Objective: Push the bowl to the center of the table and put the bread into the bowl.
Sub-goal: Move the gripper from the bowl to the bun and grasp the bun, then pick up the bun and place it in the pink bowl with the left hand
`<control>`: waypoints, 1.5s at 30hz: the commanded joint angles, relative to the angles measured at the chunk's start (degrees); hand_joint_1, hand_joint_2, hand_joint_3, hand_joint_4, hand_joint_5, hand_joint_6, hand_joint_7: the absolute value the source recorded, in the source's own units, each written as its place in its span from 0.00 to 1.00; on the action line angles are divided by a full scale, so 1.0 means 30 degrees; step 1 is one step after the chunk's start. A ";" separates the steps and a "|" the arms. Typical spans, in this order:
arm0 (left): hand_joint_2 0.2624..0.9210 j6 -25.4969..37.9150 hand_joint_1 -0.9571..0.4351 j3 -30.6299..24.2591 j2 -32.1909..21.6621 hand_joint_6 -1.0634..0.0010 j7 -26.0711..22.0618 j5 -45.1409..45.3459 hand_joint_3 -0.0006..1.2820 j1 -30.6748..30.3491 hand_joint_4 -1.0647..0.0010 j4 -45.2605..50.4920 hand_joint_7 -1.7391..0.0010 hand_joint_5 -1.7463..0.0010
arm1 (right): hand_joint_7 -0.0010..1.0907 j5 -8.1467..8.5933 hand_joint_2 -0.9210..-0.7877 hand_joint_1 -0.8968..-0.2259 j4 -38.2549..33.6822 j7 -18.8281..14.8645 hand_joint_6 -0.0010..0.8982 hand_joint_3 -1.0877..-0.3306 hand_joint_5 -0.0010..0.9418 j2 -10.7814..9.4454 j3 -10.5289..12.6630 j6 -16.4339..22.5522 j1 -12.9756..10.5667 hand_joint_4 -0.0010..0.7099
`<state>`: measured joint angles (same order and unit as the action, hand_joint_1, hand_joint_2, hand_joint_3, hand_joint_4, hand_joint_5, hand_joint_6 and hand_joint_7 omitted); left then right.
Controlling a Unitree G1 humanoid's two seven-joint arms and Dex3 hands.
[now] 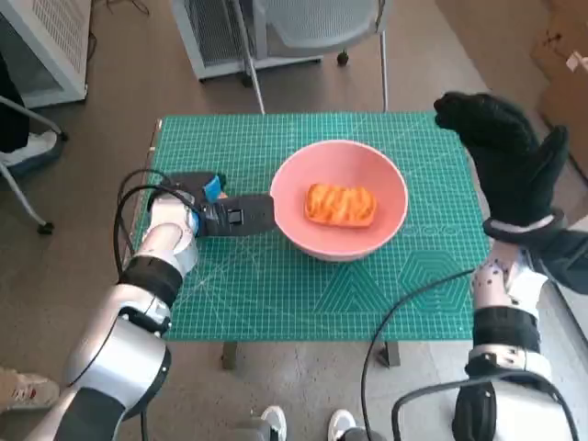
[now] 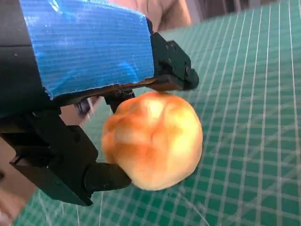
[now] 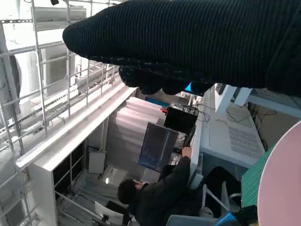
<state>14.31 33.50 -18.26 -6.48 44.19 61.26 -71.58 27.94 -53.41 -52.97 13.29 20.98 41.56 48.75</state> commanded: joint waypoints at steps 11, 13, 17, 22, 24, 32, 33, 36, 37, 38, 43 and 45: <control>0.58 -0.0572 0.96 -0.0054 -0.0618 0.41 0.0481 -0.0121 0.64 0.0263 0.60 0.0366 0.92 0.05 | 0.00 0.0012 0.00 0.43 -0.0068 -0.0189 0.41 0.74 0.00 -0.0163 -0.0087 -0.0279 -0.0320 0.39; 0.60 -0.0556 0.96 -0.0134 -0.0756 0.39 0.0450 -0.0150 0.62 0.0318 0.59 0.0703 0.91 0.06 | 0.00 0.0016 0.00 0.43 -0.0041 -0.0189 0.41 0.74 0.00 -0.0180 -0.0108 -0.0302 -0.0325 0.39; 0.69 -0.0477 0.96 -0.0342 -0.1166 0.38 0.0324 -0.0207 0.51 0.0344 0.57 0.1820 0.86 0.10 | 0.00 0.0040 0.00 0.43 -0.0083 -0.0231 0.41 0.74 0.00 -0.0164 -0.0112 -0.0352 -0.0311 0.39; 0.79 -0.0154 0.86 -0.0724 -0.1882 0.46 0.0081 -0.0181 0.40 0.0042 0.56 0.4166 0.57 0.14 | 0.00 0.0068 0.00 0.42 -0.0119 -0.0280 0.41 0.74 0.00 -0.0151 -0.0097 -0.0403 -0.0300 0.39; 0.85 0.0001 0.78 -0.0933 -0.2303 0.50 -0.0065 -0.0132 0.34 -0.0194 0.57 0.5547 0.42 0.14 | 0.00 0.0068 0.00 0.42 -0.0129 -0.0290 0.41 0.74 0.00 -0.0156 -0.0093 -0.0416 -0.0282 0.39; 0.50 0.0547 0.70 -0.2537 -0.3871 0.38 -0.0707 -0.0233 0.60 -0.1869 0.57 1.2266 0.36 0.02 | 0.00 0.0043 0.00 0.43 -0.0091 -0.0271 0.41 0.75 0.00 -0.0255 -0.0144 -0.0499 -0.0247 0.39; 0.48 0.0654 0.70 -0.2782 -0.4019 0.37 -0.0816 -0.0227 0.61 -0.2130 0.57 1.3199 0.36 0.02 | 0.00 0.0040 0.00 0.44 -0.0071 -0.0266 0.41 0.75 0.00 -0.0271 -0.0160 -0.0504 -0.0254 0.39; 0.45 0.0988 0.69 -0.3425 -0.4324 0.33 -0.1155 -0.0177 0.59 -0.2801 0.49 1.5621 0.39 0.07 | 0.00 0.0012 0.00 0.44 -0.0039 -0.0218 0.41 0.75 0.00 -0.0306 -0.0208 -0.0482 -0.0269 0.39; 0.46 0.1083 0.69 -0.3662 -0.4402 0.32 -0.1266 -0.0184 0.57 -0.3028 0.45 1.6498 0.40 0.10 | 0.00 0.0002 0.00 0.44 -0.0051 -0.0200 0.41 0.75 0.00 -0.0307 -0.0214 -0.0474 -0.0264 0.39; 0.51 0.1152 0.69 -0.3832 -0.4448 0.32 -0.1359 -0.0176 0.51 -0.3190 0.41 1.7094 0.41 0.14 | 0.00 -0.0007 0.00 0.44 -0.0069 -0.0186 0.41 0.75 0.00 -0.0306 -0.0218 -0.0469 -0.0253 0.39; 0.70 0.1631 0.69 -0.4625 -0.4437 0.34 -0.1908 0.0048 0.30 -0.3787 0.31 2.0316 0.42 0.27 | 0.00 -0.0009 0.00 0.43 -0.0098 -0.0171 0.41 0.75 0.00 -0.0267 -0.0212 -0.0466 -0.0244 0.39; 0.73 0.1968 0.69 -0.4781 -0.4310 0.34 -0.2231 0.0261 0.26 -0.3897 0.28 2.1478 0.41 0.30 | 0.00 0.0009 0.00 0.43 -0.0110 -0.0182 0.42 0.75 0.00 -0.0243 -0.0201 -0.0475 -0.0234 0.39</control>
<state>18.42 21.18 -30.46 -11.28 44.17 50.47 -15.00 28.02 -53.40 -53.40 12.94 20.39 40.92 48.75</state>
